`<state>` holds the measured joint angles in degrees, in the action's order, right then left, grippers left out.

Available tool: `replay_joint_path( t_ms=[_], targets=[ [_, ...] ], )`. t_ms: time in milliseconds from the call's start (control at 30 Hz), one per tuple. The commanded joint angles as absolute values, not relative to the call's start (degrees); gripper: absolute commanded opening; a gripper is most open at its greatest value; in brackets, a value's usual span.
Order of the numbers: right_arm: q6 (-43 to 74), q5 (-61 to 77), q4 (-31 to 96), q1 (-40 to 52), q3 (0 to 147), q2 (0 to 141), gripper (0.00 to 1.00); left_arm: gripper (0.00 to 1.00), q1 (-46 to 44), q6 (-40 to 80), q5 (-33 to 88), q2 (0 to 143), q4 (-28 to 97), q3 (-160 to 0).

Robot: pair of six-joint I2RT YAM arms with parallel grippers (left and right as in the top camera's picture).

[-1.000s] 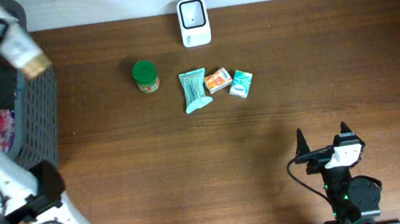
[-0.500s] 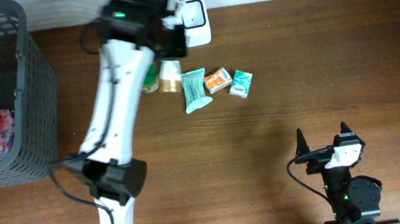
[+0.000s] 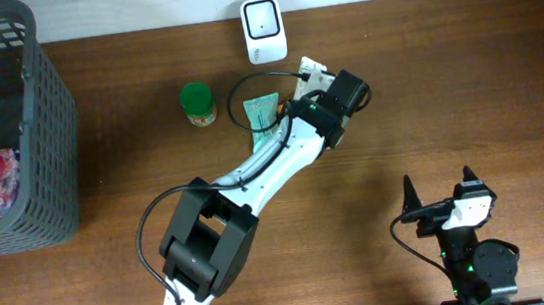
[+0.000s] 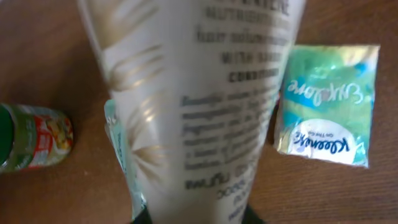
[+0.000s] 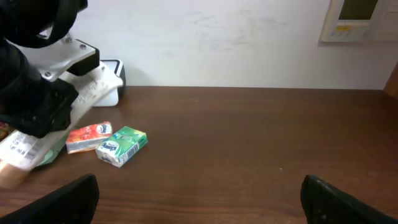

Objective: Scan the item barcode
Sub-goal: 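Lay the white Pantene tube on the table among the items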

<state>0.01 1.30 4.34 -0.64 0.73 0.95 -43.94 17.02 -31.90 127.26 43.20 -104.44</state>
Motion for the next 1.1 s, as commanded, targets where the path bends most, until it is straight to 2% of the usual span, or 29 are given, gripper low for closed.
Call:
replay_joint_path(
  t_ms=[0, 33, 133, 267, 433, 467, 500, 533, 567, 600, 633, 667, 700, 867, 1067],
  targets=[
    [0.2, 0.8, 4.6, -0.7, 0.3, 0.7, 0.99, 0.38, -45.0, 17.3, -28.7, 126.8, 42.4, -104.7],
    [0.2, 0.8, 4.6, -0.7, 0.3, 0.7, 0.99, 0.44, -45.0, 17.3, -26.7, 126.8, 42.7, -104.7],
    [0.2, 0.8, 4.6, -0.7, 0.3, 0.7, 0.99, 0.49, -45.0, 17.3, -23.7, 126.8, 43.3, -104.7],
    [0.2, 0.8, 4.6, -0.7, 0.3, 0.7, 0.99, 0.34, -44.9, 17.3, -23.7, 126.3, 43.4, -105.5],
    [0.2, 0.8, 4.6, -0.7, 0.3, 0.7, 0.99, 0.37, -43.7, 17.3, -23.8, 118.0, 44.7, -108.5],
    [0.2, 0.8, 4.6, -0.7, 0.3, 0.7, 0.99, 0.41, -43.0, 17.1, -23.9, 115.4, 44.6, -108.8],
    [0.2, 0.8, 4.6, -0.7, 0.3, 0.7, 0.99, 0.6, -41.9, 17.1, -24.7, 112.2, 44.6, -109.0],
    [0.2, 0.8, 4.6, -0.7, 0.3, 0.7, 0.99, 0.73, -41.0, 17.1, -25.6, 110.2, 44.6, -109.0],
    [0.2, 0.8, 4.6, -0.7, 0.3, 0.7, 0.99, 0.73, -39.0, 17.1, -27.1, 106.4, 44.6, -109.0],
    [0.2, 0.8, 4.6, -0.7, 0.3, 0.7, 0.98, 0.75, -36.4, 17.1, -27.5, 103.1, 44.6, -109.0],
    [0.2, 0.8, 4.6, -0.7, 0.3, 0.7, 0.99, 0.82, -34.0, 17.1, -27.4, 100.3, 44.6, -109.0],
    [0.2, 0.8, 4.6, -0.7, 0.3, 0.7, 0.99, 0.95, -30.8, 17.1, -27.4, 97.4, 44.6, -109.0],
    [0.2, 0.8, 4.6, -0.7, 0.3, 0.7, 0.99, 1.0, -25.9, 17.1, -27.4, 93.8, 44.6, -109.0],
    [0.2, 0.8, 4.6, -0.7, 0.3, 0.7, 0.99, 0.99, -3.7, 17.1, -27.4, 86.6, 44.1, -109.0],
    [0.2, 0.8, 4.6, -0.7, 0.3, 0.7, 0.99, 0.99, 19.9, 17.1, -27.4, 92.2, 44.7, -109.0]
  ],
)
